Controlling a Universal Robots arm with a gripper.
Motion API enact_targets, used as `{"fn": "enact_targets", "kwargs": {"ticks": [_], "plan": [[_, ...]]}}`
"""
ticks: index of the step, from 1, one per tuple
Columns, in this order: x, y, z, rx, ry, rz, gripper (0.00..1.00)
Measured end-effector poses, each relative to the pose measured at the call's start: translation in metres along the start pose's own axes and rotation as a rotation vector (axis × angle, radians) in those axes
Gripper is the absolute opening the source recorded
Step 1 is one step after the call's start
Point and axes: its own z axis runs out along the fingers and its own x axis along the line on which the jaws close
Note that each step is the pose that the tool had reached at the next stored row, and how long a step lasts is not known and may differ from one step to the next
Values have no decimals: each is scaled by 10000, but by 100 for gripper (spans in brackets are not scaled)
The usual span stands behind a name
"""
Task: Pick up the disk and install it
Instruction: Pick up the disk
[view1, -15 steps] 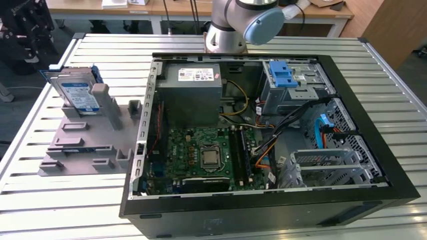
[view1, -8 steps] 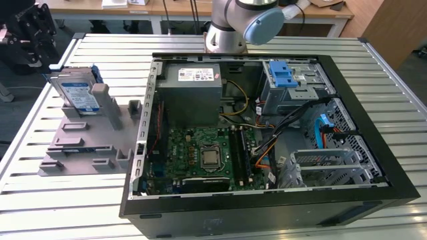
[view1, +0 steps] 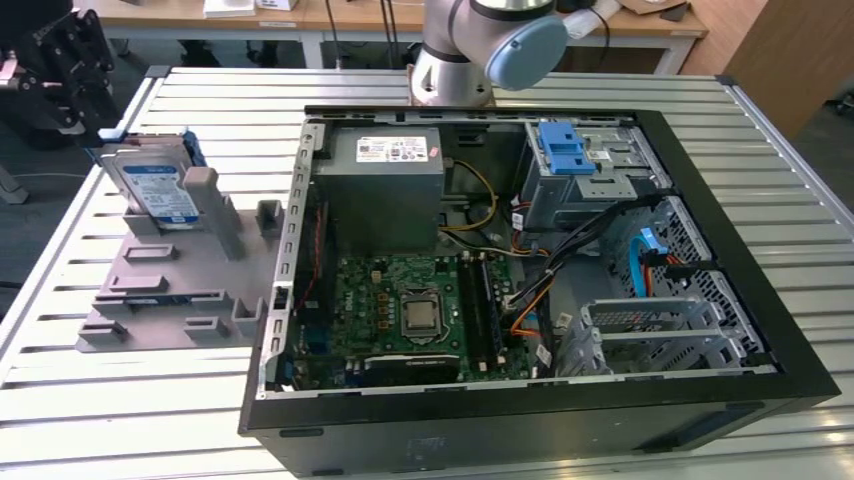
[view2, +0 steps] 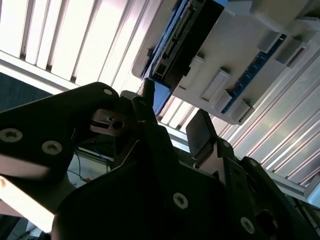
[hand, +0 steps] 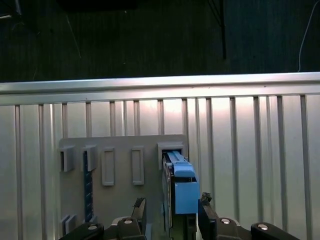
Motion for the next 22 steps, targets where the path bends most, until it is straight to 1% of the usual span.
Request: {"fn": "enact_targets", "kwargs": {"ticks": [5,9,18,20,22], "plan": [[-38,14,28,2,-1,1,53],[-51,40,57,1,0,-1,53],[-76,69,123,2,3,-4,53],[-77,76,143,7,16,-7,53],[-79,81,164,17,58,-8,53]]}}
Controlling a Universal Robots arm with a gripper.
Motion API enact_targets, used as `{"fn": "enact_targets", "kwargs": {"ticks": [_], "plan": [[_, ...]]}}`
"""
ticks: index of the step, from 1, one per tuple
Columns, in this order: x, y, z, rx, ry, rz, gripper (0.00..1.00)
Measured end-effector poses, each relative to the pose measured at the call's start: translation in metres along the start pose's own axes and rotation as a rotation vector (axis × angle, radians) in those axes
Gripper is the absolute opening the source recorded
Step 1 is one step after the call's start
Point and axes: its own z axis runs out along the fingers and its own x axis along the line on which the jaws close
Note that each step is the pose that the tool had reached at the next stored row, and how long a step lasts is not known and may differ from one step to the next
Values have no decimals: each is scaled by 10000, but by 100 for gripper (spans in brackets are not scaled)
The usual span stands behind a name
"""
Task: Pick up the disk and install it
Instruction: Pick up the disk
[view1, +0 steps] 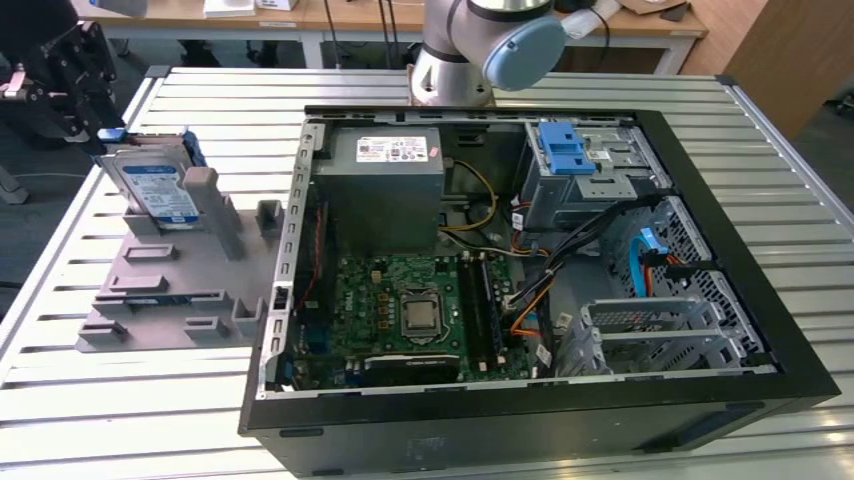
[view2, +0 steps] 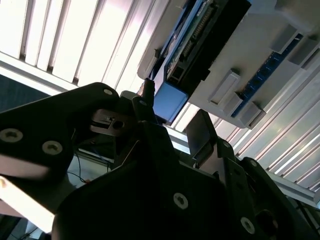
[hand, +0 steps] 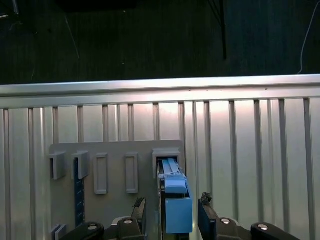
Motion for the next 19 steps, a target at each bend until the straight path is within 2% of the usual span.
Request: {"fn": "enact_targets", "kwargs": {"ticks": [2,3,9,19], "plan": [[-3,4,24,17,72,0,53],[-5,6,36,22,86,0,53],[-19,15,94,37,89,-1,53],[-23,2,115,42,87,1,53]]}}
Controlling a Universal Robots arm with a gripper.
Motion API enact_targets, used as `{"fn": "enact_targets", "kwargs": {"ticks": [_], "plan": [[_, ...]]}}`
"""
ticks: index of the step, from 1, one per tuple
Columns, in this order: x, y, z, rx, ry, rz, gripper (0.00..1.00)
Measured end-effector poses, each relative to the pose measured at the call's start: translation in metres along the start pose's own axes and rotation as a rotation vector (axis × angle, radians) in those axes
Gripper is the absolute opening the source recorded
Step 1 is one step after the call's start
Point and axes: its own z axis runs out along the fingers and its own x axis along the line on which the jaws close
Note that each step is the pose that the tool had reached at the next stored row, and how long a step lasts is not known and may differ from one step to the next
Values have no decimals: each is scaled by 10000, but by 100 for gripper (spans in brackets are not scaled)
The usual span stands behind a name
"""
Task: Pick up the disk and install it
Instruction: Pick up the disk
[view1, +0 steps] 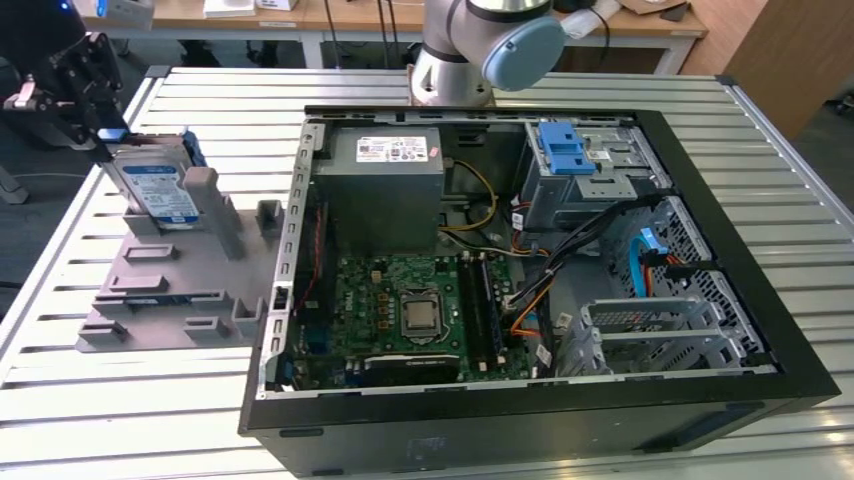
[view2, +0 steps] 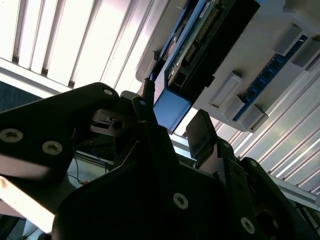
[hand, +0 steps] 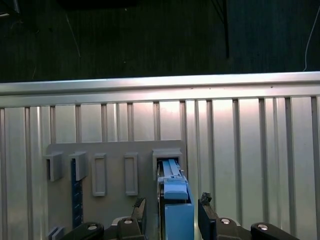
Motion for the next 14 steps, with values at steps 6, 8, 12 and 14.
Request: {"fn": "enact_targets", "kwargs": {"ticks": [6,8,12,14], "plan": [[-1,-4,24,5,0,-140,53],[-1,-4,36,10,1,-413,53],[-9,-3,81,12,1,-517,53],[-18,-3,102,11,2,-517,53]]}}
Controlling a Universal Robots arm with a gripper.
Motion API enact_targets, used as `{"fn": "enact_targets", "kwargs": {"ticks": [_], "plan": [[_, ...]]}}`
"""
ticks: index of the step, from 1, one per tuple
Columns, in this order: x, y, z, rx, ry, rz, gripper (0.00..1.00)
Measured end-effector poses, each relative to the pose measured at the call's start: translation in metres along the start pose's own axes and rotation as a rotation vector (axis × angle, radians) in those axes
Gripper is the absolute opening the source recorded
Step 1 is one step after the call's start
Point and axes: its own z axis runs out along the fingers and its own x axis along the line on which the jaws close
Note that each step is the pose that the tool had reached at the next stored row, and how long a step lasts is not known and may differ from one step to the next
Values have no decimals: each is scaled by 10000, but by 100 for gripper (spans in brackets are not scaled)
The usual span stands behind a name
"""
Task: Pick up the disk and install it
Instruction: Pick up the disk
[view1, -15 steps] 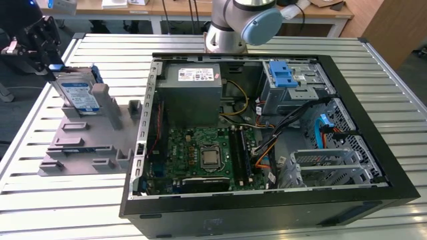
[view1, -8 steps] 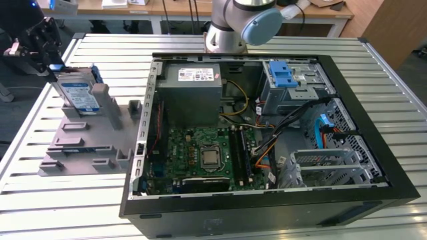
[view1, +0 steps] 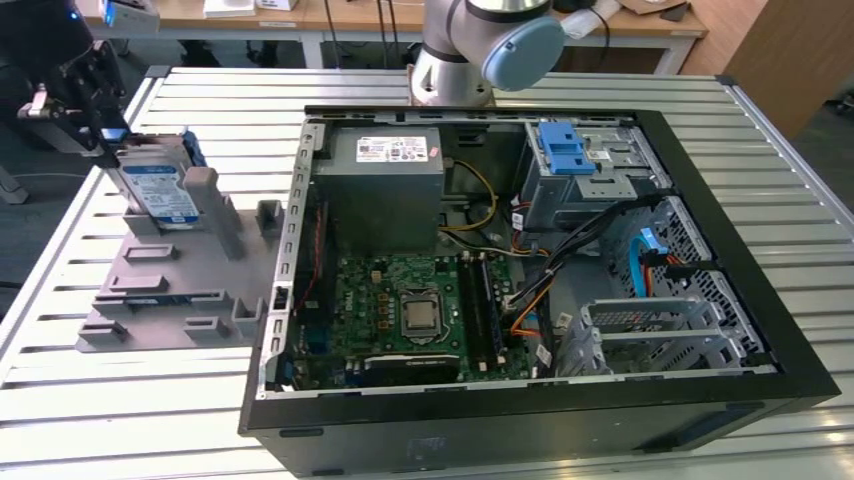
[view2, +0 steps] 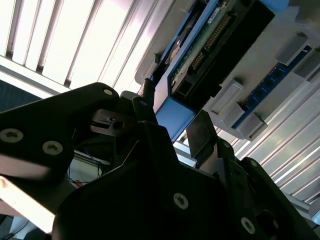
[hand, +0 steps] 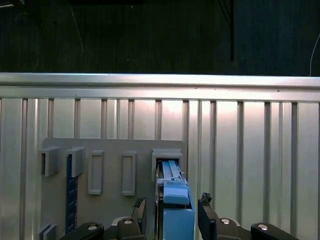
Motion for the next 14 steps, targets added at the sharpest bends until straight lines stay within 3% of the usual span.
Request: {"fn": "enact_targets", "kwargs": {"ticks": [10,14], "plan": [[-13,0,96,-1,22,-1,53],[-14,0,105,0,70,1,45]]}}
